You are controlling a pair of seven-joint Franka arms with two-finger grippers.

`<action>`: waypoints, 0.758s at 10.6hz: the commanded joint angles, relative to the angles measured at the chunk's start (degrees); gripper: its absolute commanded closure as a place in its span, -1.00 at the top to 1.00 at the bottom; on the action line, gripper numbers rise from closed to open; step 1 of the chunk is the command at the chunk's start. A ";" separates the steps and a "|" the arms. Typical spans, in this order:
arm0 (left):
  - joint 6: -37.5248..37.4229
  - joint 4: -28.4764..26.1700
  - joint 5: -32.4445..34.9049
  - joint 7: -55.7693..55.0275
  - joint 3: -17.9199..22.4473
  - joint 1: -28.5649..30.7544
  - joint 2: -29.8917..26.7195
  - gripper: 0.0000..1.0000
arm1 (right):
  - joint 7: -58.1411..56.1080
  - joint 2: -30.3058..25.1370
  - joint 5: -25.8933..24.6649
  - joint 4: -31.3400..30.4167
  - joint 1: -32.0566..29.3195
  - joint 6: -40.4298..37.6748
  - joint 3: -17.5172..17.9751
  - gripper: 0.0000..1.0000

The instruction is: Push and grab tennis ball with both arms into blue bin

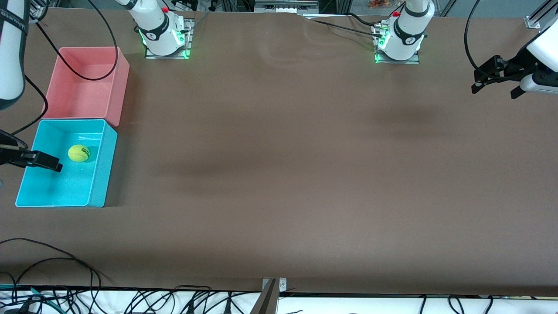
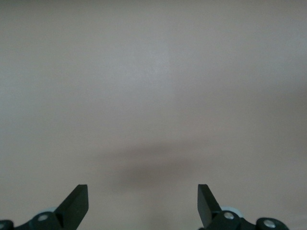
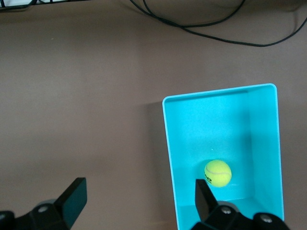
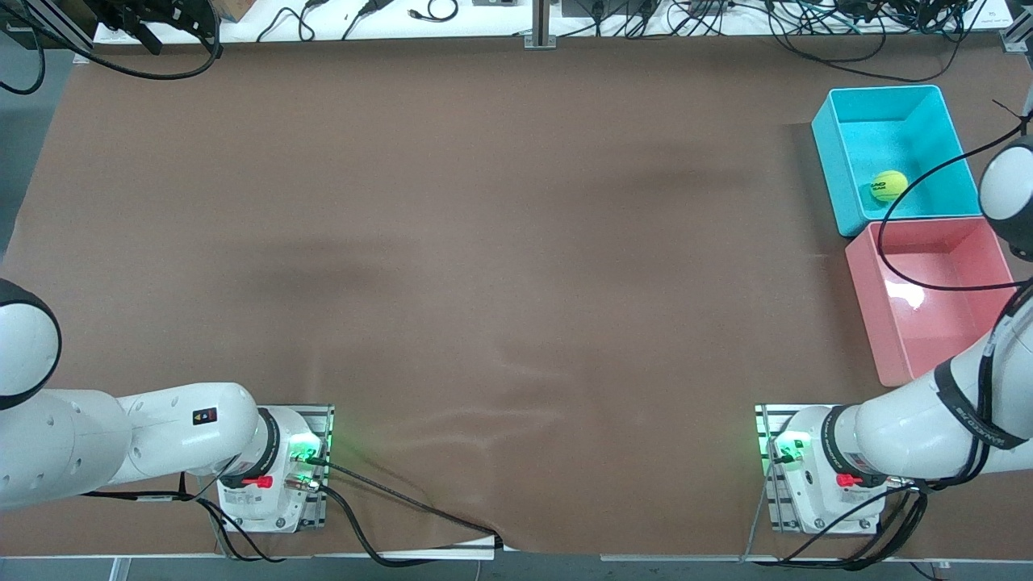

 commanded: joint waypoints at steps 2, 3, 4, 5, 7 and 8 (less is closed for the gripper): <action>-1.60 1.85 0.19 -0.43 -0.17 0.36 0.98 1.00 | 4.45 -10.89 -1.99 -12.65 -6.85 3.12 9.22 1.00; -1.60 1.85 0.19 -0.43 -0.17 0.36 0.98 1.00 | 4.81 -12.30 -1.99 -13.72 -7.99 3.13 11.23 1.00; -1.60 1.85 0.19 -0.43 -0.17 0.36 0.98 1.00 | 4.99 -13.97 -2.08 -14.86 -9.04 2.86 12.99 1.00; -1.60 1.94 0.19 -0.43 -0.17 0.27 0.98 1.00 | 5.78 -15.55 -2.60 -15.56 -9.31 2.77 14.14 1.00; -1.60 1.94 0.19 -0.43 -0.25 0.27 0.98 1.00 | 9.99 -18.54 -6.36 -20.46 -9.49 3.91 16.69 1.00; -1.60 2.03 0.19 -0.43 -0.25 0.10 0.98 1.00 | 10.18 -19.51 -7.08 -23.10 -9.58 5.83 16.88 1.00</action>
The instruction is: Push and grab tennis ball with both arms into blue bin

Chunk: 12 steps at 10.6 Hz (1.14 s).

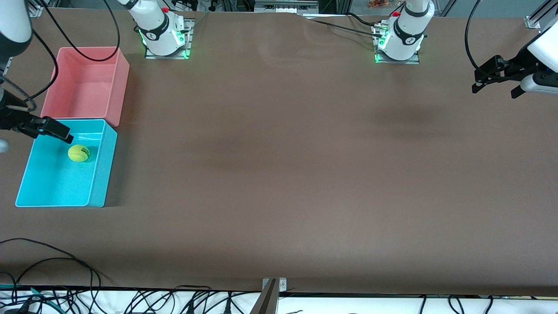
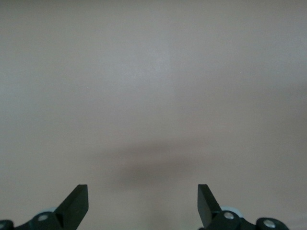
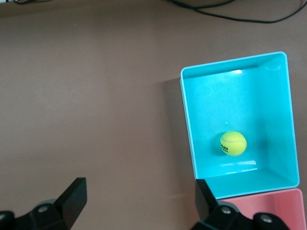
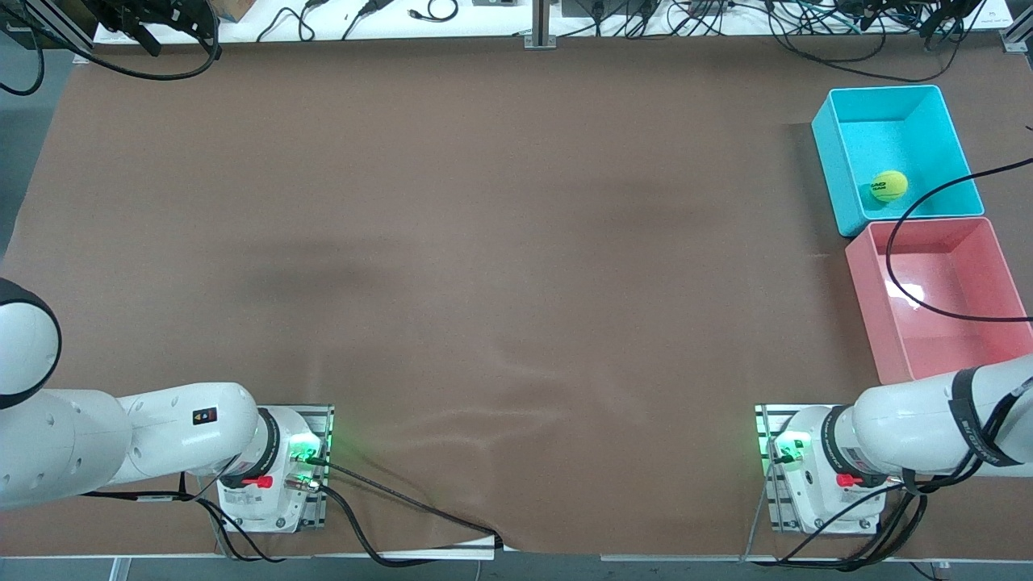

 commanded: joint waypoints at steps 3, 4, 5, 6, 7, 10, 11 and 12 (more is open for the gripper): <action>-1.25 2.01 0.19 -0.43 -0.28 0.03 0.90 1.00 | 3.24 -4.99 -2.81 -9.00 -2.12 4.92 2.71 1.00; -1.25 2.09 0.19 -0.43 -0.28 0.03 0.90 1.00 | 3.16 -5.51 -2.29 -8.56 -2.12 4.57 2.71 1.00; -1.25 2.18 0.19 -0.52 -0.36 -0.32 0.90 1.00 | 3.68 -5.69 -2.19 -8.55 -2.12 4.48 3.14 1.00; -1.25 2.18 0.19 -0.52 -0.37 -0.41 0.82 1.00 | 4.82 -5.69 -2.19 -8.38 -2.12 4.56 3.93 1.00; -1.33 2.09 0.19 -0.52 -0.37 -0.41 0.82 1.00 | 5.35 -5.69 -2.11 -8.12 -2.12 4.56 3.94 1.00; -1.51 2.18 0.19 -0.52 -0.36 -0.15 0.90 1.00 | 5.18 -5.78 0.52 -7.33 -2.20 3.78 4.03 1.00; -1.51 2.18 0.19 -0.52 -0.37 -0.24 0.90 1.00 | 4.92 -6.13 1.05 -6.19 -2.21 2.21 4.03 1.00; -1.51 2.18 0.19 -0.52 -0.37 -0.24 0.90 1.00 | 4.83 -6.13 1.15 -5.05 -2.47 0.71 3.94 1.00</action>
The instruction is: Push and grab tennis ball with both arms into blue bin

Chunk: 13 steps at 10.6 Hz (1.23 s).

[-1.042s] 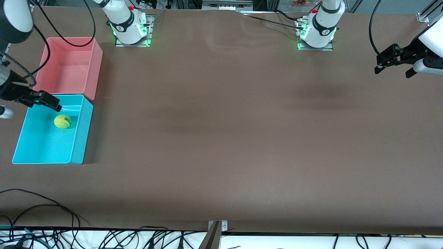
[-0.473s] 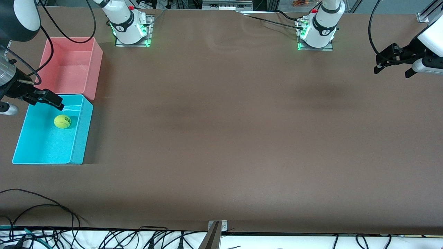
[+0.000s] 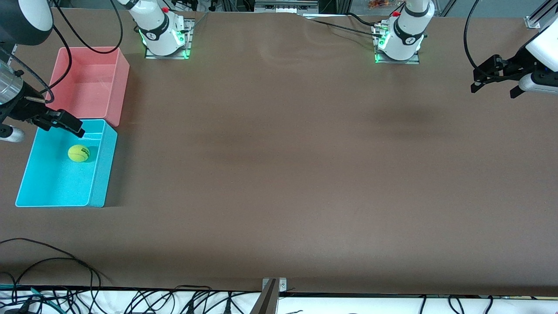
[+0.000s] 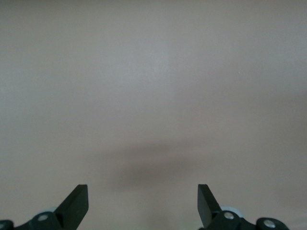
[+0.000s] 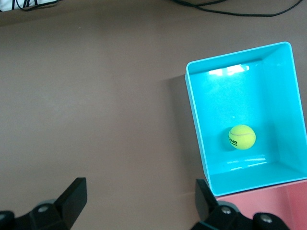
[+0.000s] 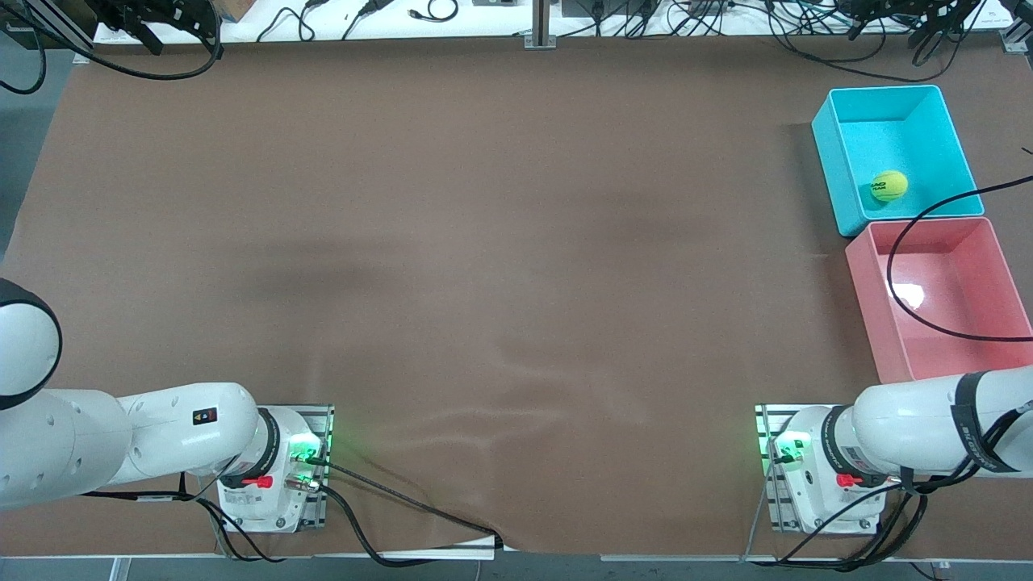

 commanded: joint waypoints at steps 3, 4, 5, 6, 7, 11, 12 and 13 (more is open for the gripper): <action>-1.41 1.98 0.19 -0.52 -0.03 -0.11 0.90 1.00 | -0.31 -1.14 3.56 1.84 -1.56 -2.68 0.72 1.00; -1.41 1.98 0.19 -0.43 -0.03 0.06 0.90 1.00 | -0.48 -1.14 3.49 2.19 -1.82 -2.68 0.72 1.00; -1.41 1.98 0.19 -0.43 -0.03 0.15 0.90 1.00 | -1.62 -1.14 3.58 2.80 -1.82 -2.68 0.72 1.00; -1.41 1.98 0.19 -0.43 -0.03 0.07 0.90 1.00 | -2.76 -1.14 3.58 3.07 -1.82 -2.77 0.72 1.00; -1.41 1.98 0.19 -0.43 -0.03 0.15 0.90 1.00 | -3.12 -1.23 3.66 3.33 -1.82 -2.94 0.81 1.00; -1.41 1.98 0.19 -0.43 -0.03 0.15 0.90 1.00 | -11.82 -1.23 4.10 5.88 -1.82 -5.15 1.16 1.00; -1.41 1.98 0.19 -0.43 -0.03 0.15 0.90 1.00 | -11.82 -1.23 4.10 5.97 -1.91 -5.06 1.07 1.00; -1.41 1.98 0.19 -0.43 -0.11 0.15 0.90 1.00 | -11.91 -1.23 4.10 6.41 -1.91 -4.88 1.07 1.00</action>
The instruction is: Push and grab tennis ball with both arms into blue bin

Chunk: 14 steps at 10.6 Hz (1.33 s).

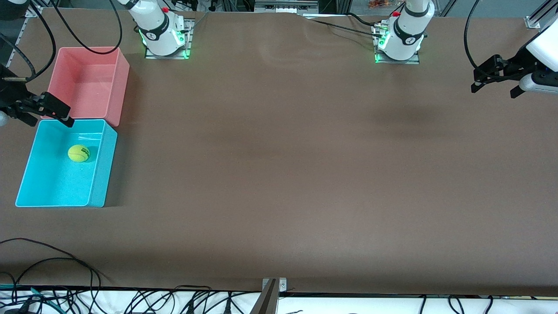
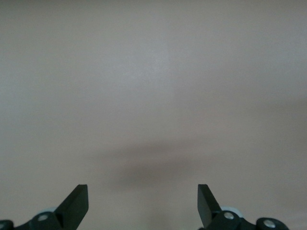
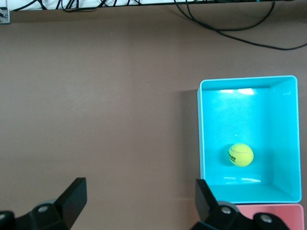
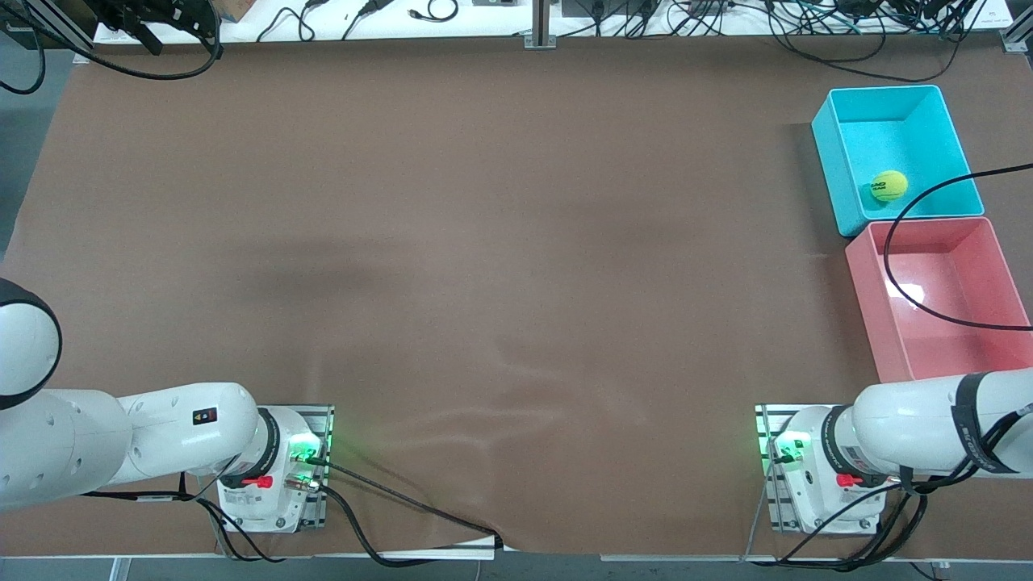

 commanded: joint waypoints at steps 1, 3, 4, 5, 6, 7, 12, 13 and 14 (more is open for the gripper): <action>-1.40 1.98 0.19 -0.43 -0.07 0.11 0.90 1.00 | -1.35 -0.35 1.19 1.53 -1.24 -0.12 0.75 1.00; -1.40 1.98 0.19 -0.43 -0.16 0.03 0.90 1.00 | -1.78 -0.35 0.67 2.32 -1.24 0.16 0.84 1.00; -1.40 1.98 0.19 -0.43 -0.16 0.02 0.90 1.00 | -1.79 -0.35 0.58 2.41 -1.24 -0.02 0.84 1.00; -1.40 1.98 0.19 -0.43 -0.07 0.02 0.90 1.00 | -1.70 -0.35 0.58 2.50 -1.16 -0.37 0.84 1.00; -1.40 1.89 0.19 -0.43 -0.07 0.20 0.90 1.00 | -1.61 -0.35 0.66 2.41 -1.24 -0.37 0.84 1.00; -1.40 1.89 0.19 -0.43 -0.07 0.20 0.90 1.00 | -1.70 -0.35 0.58 2.41 -1.16 -0.46 0.84 1.00; -1.40 2.15 0.10 -0.52 -0.16 -0.33 0.90 1.00 | -1.35 -0.27 0.14 4.33 -0.90 -3.77 0.66 1.00; -1.40 2.15 0.19 -0.52 -0.16 -0.33 0.90 1.00 | -1.26 0.61 0.05 6.26 -0.89 -4.93 0.66 1.00; -1.48 2.06 0.19 -0.52 -0.16 -0.41 0.82 1.00 | -1.26 0.79 -0.47 6.45 -0.81 -5.03 0.66 1.00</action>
